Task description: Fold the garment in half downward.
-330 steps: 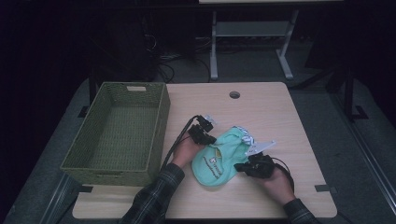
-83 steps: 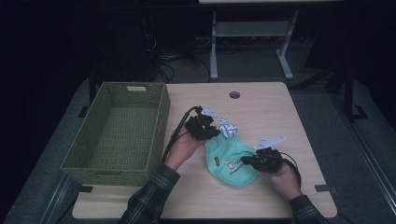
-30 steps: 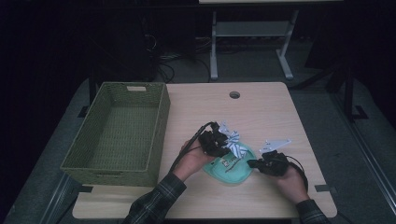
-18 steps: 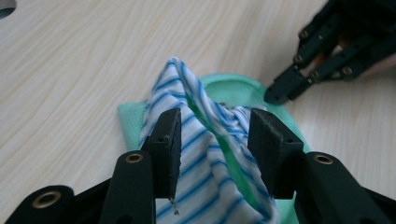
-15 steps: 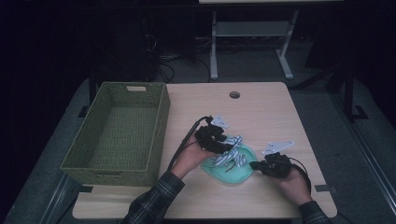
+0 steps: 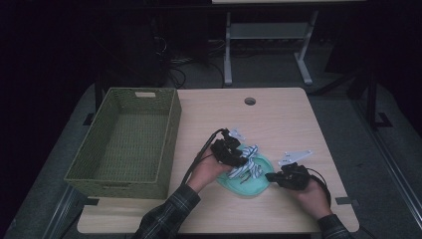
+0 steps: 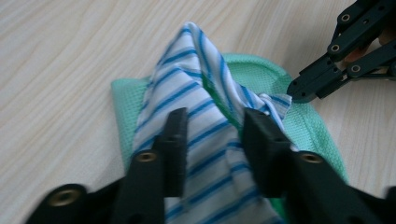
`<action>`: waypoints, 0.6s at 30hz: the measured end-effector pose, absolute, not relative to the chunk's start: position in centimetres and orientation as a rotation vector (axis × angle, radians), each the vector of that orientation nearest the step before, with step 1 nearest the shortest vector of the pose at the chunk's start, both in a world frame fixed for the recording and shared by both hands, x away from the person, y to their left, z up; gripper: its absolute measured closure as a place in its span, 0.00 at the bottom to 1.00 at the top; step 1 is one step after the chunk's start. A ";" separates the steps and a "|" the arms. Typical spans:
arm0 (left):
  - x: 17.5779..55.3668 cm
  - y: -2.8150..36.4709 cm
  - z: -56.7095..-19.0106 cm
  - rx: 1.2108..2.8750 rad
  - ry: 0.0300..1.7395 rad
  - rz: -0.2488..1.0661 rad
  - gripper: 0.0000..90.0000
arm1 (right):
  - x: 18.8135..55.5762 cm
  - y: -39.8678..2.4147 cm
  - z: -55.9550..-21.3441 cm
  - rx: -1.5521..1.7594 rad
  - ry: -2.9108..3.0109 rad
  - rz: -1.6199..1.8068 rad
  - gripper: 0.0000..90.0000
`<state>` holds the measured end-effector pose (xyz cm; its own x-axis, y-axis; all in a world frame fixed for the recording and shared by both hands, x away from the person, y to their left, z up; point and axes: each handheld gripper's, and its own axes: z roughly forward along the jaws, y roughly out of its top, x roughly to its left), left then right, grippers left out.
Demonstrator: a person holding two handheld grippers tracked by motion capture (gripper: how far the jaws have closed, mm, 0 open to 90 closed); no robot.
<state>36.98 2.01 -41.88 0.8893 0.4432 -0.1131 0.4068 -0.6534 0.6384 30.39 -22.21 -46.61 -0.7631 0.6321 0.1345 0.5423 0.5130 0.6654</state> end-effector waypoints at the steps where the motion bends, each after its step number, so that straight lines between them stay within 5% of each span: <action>1: 36.9 2.0 -41.9 2.363 0.610 0.060 0.78 | 30.4 -22.2 -46.6 1.023 2.622 1.086 1.00; 5: 36.8 1.9 -42.0 2.358 0.608 0.049 0.98 | 30.4 -22.2 -46.6 1.022 2.622 1.086 1.00; 18: 37.6 5.2 -39.0 2.314 0.642 0.148 1.00 | 30.3 -22.0 -46.6 1.015 2.622 1.094 1.00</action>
<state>37.56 5.18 -39.03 0.8693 0.4883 -0.0759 0.4058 -0.6177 0.6737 30.33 -21.96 -46.57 -0.7669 0.6274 0.1348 0.5373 0.5129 0.6695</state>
